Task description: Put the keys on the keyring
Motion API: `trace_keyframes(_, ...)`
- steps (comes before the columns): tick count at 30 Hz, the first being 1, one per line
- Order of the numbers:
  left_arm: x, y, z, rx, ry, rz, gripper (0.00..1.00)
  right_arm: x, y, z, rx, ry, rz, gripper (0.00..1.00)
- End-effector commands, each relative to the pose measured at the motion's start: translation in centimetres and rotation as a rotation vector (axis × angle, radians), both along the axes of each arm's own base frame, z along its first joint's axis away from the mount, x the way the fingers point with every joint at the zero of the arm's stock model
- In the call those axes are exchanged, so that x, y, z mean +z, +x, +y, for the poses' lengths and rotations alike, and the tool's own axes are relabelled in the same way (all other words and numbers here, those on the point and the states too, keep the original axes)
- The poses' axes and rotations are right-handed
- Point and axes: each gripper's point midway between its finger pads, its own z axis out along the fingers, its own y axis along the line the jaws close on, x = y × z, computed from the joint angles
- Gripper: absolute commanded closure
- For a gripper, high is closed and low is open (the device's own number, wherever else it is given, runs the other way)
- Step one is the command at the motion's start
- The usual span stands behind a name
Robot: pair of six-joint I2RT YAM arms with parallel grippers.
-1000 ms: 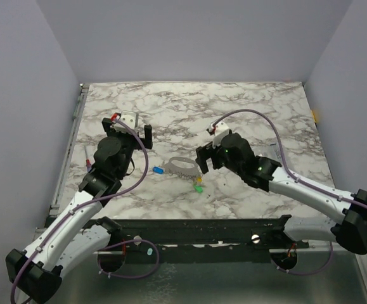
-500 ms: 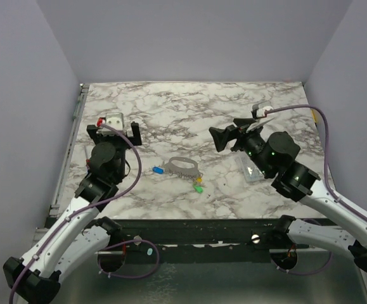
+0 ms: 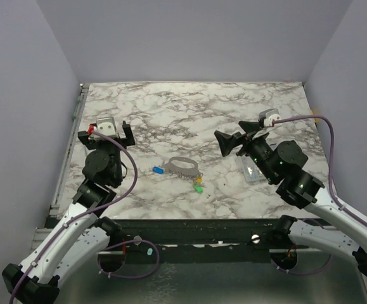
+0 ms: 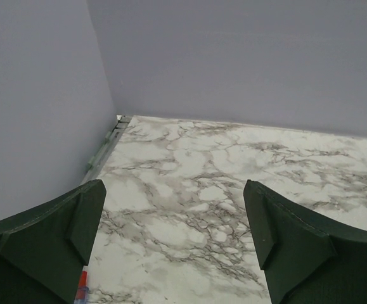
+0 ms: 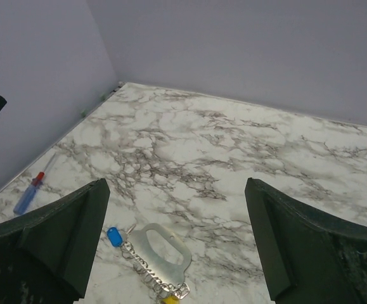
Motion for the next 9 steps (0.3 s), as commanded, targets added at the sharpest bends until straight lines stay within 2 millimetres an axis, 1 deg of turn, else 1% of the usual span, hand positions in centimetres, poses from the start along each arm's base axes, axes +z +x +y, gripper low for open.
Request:
trace_keyframes(1,-0.7,0.3,0.4,0.031,0.026,0.017,0.01,0.5,-0.3,-0.7,-0.013,0.012,-0.043,0.00)
trace_keyframes(4,-1.0,0.5,0.2,0.027,0.033,0.026,0.01,0.8,-0.5,-0.8,-0.006,0.055,-0.060,0.00)
trace_keyframes(6,-1.2,0.6,0.2,0.027,0.038,0.034,0.01,0.2,0.1,-0.7,-0.028,0.049,-0.036,0.00)
trace_keyframes(9,-1.4,0.7,0.1,0.026,0.042,0.038,0.01,-0.3,0.9,-1.2,-0.095,0.080,0.011,0.00)
